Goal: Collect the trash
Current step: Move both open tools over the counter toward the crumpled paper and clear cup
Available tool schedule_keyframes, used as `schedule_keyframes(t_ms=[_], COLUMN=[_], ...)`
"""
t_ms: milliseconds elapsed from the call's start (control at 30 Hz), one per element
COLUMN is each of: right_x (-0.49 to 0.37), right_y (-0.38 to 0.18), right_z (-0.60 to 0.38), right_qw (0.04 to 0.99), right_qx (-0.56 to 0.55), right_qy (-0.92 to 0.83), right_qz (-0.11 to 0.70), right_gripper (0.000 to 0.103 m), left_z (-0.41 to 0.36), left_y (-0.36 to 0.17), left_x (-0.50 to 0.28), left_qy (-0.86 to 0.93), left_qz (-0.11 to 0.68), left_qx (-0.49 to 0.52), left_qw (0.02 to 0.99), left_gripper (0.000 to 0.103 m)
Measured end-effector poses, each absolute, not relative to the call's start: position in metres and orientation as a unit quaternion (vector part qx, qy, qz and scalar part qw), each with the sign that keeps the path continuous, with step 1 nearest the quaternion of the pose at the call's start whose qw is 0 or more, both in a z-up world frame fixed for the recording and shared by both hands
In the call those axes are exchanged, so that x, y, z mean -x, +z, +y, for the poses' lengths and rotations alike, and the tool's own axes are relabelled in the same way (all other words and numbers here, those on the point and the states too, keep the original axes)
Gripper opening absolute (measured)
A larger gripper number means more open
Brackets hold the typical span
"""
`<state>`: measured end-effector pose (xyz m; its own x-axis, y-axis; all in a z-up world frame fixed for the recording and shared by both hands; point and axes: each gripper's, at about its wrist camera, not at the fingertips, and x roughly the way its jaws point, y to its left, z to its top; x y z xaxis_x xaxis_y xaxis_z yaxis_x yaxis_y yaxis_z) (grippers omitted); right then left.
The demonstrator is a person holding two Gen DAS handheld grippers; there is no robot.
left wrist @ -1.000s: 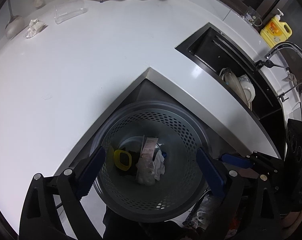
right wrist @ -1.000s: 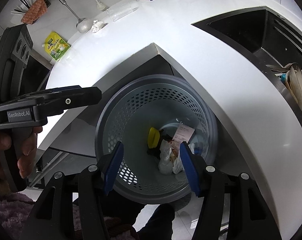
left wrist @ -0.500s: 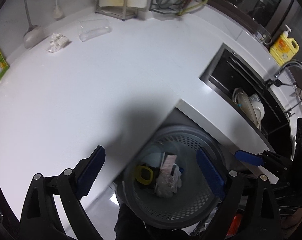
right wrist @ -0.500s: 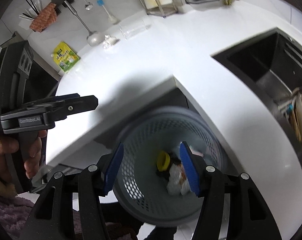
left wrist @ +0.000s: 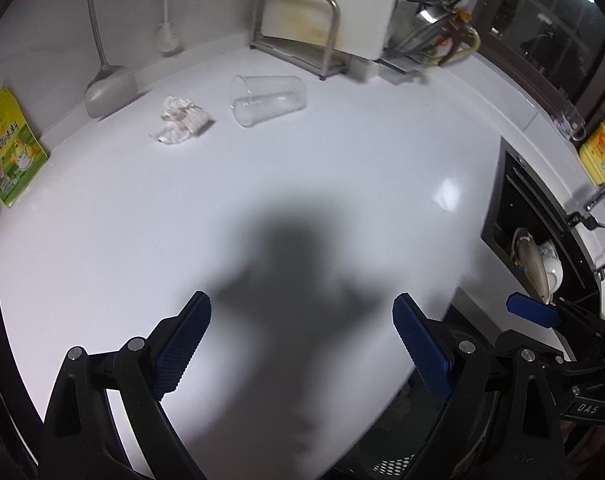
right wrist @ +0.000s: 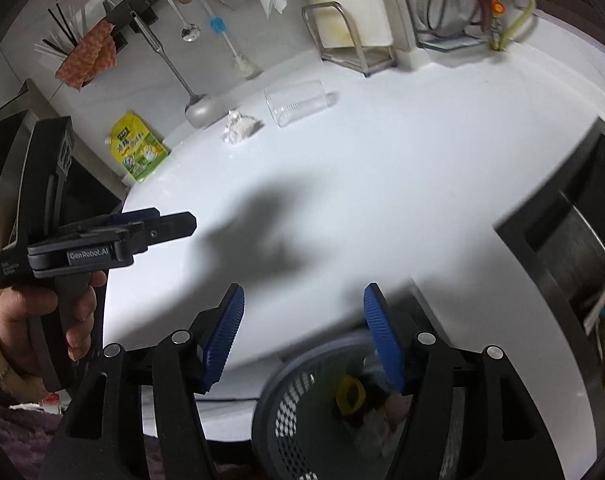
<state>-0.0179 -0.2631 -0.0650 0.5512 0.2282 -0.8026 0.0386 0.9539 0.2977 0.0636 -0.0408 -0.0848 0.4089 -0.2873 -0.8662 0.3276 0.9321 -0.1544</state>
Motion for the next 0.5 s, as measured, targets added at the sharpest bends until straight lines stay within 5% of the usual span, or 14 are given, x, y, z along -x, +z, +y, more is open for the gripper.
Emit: schedule_keyframes(t_ms=[500], right_x=[-0.109], right_y=[-0.058], right_z=[-0.238], right_qw=[0.882], right_qx=[-0.1], right_qy=[0.037], right_qz=[0.46], right_gripper=[0.064], left_z=[0.005], left_y=[-0.102], left_x=[-0.173], left_qy=[-0.166], left_qz=[0.513], left_qx=[-0.021], left_qw=[0.842], left_gripper=[0.09])
